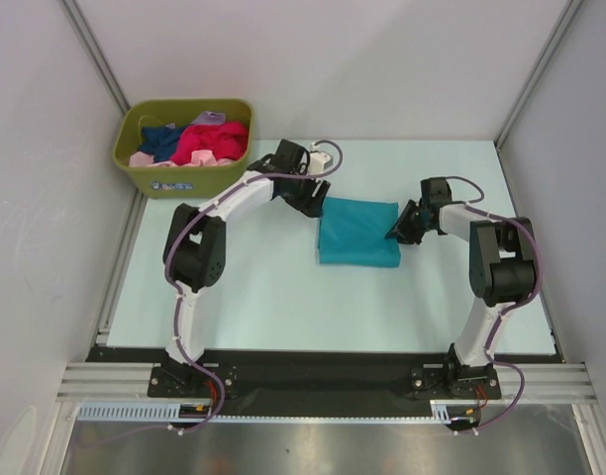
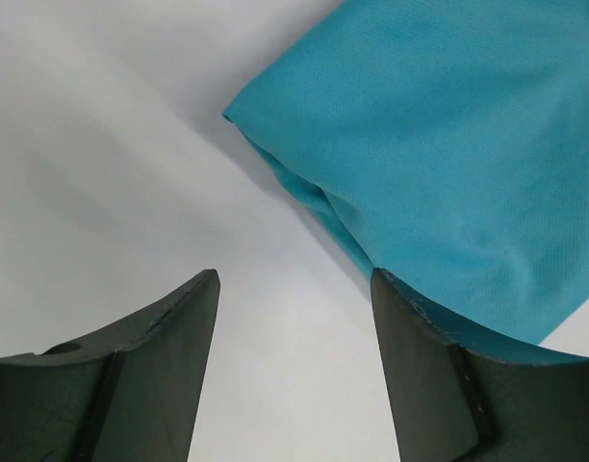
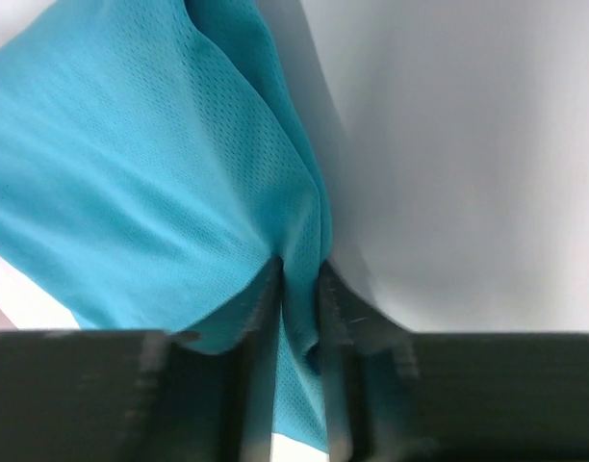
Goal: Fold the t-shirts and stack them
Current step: Neatly place the folded tshirt to the corner
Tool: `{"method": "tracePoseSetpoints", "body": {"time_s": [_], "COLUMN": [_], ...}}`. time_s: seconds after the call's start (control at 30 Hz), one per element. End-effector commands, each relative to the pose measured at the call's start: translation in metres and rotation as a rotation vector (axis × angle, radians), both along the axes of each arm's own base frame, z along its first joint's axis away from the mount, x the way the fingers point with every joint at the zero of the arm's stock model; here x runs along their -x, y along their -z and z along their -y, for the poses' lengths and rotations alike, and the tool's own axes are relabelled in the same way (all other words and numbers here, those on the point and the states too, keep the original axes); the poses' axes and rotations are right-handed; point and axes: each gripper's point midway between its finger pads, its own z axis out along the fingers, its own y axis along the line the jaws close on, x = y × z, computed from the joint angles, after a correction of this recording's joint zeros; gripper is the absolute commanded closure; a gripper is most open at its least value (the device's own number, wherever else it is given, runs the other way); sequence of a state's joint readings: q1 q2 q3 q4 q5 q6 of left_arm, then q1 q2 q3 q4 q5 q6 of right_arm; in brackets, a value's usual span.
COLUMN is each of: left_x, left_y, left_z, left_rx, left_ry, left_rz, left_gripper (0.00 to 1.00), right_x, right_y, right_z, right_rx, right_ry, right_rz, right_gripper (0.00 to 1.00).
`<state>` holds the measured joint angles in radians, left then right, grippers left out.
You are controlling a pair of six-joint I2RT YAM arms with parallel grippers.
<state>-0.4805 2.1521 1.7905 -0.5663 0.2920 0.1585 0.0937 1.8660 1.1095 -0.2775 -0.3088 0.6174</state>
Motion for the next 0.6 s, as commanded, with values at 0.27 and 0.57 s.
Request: {"method": "tracePoseSetpoints", "body": {"time_s": [0.27, 0.57], "left_x": [-0.019, -0.028], "left_y": [-0.070, -0.089], "left_z": [-0.051, -0.082], "left_rx": [0.030, 0.013], "left_ry": [-0.068, -0.106], "left_rz": [0.142, 0.180], "left_gripper": [0.30, 0.30], "right_x": [-0.057, -0.123], "right_y": [-0.024, -0.041], "right_z": [0.019, 0.096], "right_rx": [0.029, 0.152], "right_ry": [-0.035, 0.000], "right_rz": [0.098, 0.154], "right_gripper": [1.00, 1.00]}}
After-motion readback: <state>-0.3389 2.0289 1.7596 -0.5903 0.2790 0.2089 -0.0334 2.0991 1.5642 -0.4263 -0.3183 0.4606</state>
